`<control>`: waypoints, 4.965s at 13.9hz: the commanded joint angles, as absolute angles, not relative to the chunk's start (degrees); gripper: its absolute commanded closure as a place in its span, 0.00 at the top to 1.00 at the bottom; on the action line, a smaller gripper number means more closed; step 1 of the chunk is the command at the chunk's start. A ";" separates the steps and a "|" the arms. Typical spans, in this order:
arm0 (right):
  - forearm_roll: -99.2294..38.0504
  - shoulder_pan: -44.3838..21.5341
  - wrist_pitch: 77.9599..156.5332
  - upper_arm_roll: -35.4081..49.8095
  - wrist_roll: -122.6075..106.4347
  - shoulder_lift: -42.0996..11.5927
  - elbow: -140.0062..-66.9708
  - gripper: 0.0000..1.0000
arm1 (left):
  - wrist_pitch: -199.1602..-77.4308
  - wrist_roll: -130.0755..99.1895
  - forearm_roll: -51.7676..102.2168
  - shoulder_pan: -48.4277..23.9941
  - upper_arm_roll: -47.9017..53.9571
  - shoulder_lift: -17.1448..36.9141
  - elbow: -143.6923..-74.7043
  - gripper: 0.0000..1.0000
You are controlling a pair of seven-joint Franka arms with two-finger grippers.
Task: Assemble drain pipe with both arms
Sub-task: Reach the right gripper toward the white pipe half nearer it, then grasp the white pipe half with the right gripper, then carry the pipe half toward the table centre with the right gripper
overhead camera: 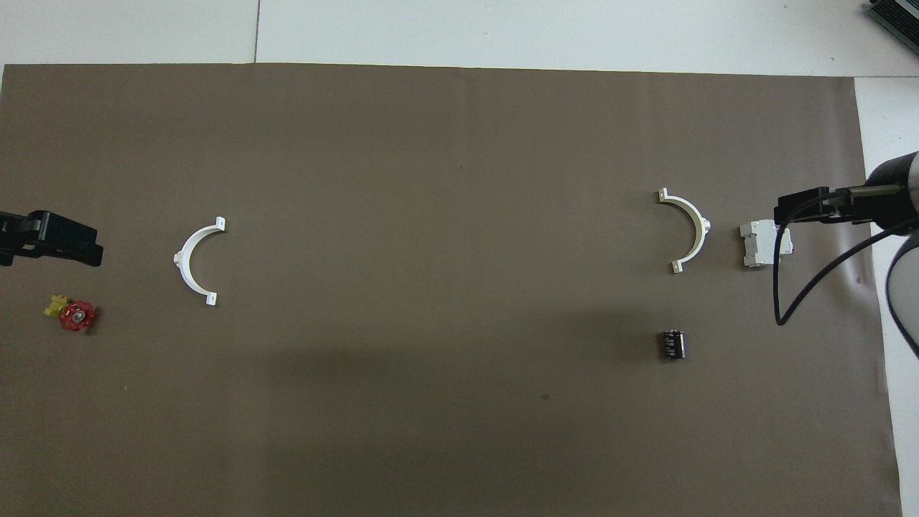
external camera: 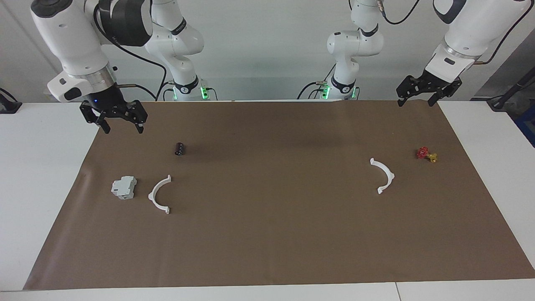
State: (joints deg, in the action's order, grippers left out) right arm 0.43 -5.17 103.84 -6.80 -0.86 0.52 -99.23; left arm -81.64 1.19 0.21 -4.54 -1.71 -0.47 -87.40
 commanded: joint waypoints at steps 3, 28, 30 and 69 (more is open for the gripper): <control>-1.32 -4.48 116.51 -6.68 -11.23 -2.18 -109.06 1.00 | -82.97 0.35 -1.14 -5.54 -2.55 -2.11 -89.47 1.00; -7.55 -2.02 140.62 -6.77 -29.37 -21.36 -114.17 0.25 | -82.97 0.26 -1.14 -5.54 -2.37 -2.55 -89.56 1.00; -7.82 -2.11 140.36 -6.77 -28.65 -21.36 -113.91 0.00 | -82.97 0.26 -1.14 -5.54 -2.37 -2.55 -89.56 1.00; -3.16 -39.81 136.76 -6.42 36.99 -27.95 -103.10 0.99 | -83.14 0.35 -1.14 -5.54 -2.28 -3.34 -90.70 1.00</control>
